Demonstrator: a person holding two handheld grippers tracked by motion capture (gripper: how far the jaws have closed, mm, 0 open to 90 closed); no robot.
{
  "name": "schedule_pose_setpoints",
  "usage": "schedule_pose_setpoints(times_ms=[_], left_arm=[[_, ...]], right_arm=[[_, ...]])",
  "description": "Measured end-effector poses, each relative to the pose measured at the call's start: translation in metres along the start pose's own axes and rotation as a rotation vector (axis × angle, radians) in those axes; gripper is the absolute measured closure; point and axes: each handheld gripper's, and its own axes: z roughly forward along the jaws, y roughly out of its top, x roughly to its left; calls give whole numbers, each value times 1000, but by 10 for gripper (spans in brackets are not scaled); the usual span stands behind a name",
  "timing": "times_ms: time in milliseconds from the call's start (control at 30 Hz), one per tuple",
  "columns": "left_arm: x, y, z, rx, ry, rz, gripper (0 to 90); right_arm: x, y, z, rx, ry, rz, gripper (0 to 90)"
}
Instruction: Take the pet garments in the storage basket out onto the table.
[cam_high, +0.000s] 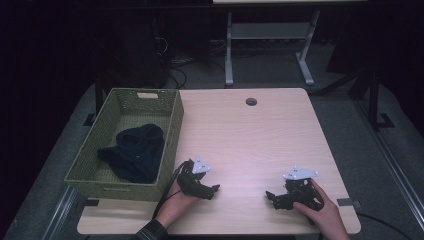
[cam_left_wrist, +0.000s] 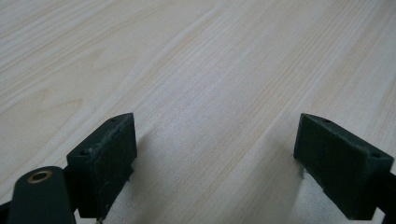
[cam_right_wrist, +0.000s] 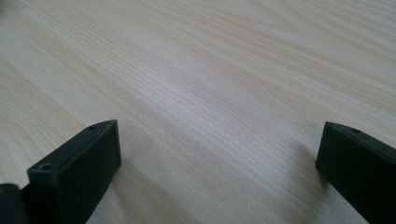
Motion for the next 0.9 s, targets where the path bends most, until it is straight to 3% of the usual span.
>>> schedule_pose_setpoints(times_ms=[400,900], left_arm=[[-1,11,2,57,0,17,129],[4,27,-9,84,-10,35,130]], right_arm=[[0,0,0,0,0,0,0],[0,0,0,0,0,0,0]])
